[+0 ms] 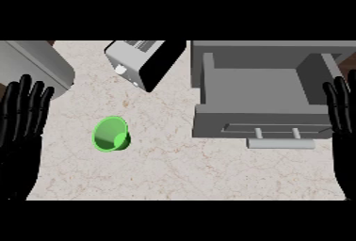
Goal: Pick up the cup, place it into the drawer and close the drawer
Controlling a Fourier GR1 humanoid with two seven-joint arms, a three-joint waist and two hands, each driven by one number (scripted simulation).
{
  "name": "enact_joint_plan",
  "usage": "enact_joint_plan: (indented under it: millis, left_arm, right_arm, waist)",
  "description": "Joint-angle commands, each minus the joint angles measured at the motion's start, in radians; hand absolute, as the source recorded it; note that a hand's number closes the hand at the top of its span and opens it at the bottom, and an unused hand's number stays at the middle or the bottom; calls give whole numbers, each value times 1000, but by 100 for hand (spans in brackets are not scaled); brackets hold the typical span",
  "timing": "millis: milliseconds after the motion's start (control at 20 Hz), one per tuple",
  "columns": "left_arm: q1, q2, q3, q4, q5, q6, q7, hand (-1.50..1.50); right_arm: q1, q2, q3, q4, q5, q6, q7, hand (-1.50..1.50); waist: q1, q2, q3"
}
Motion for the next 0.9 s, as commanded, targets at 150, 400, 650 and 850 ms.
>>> enact_joint_plan:
  millis: [150,400,650,850]
  left_arm:
    - [-41,124,34,54,307,-292,-43,-150]
    - [-23,152,60,193,585,-400,93,-150]
    - [-162,193,114,443,635,-475,78,-150]
    - [-204,219,155,641,540,-551,-12,-150]
  right_arm:
    - [-8,-12,4,12,-28,40,-22,-150]
    - [-12,-64,63,44,-73,141,75,-150]
    - [-58,-9,92,125,-43,116,46,-150]
    - [-133,-77,-24,201,-122,177,48,-150]
  waist:
    - [-14,-24,-3]
    - [-10,-22,-3]
    - [-14,-23,-2]
    - [-14,-22,-2]
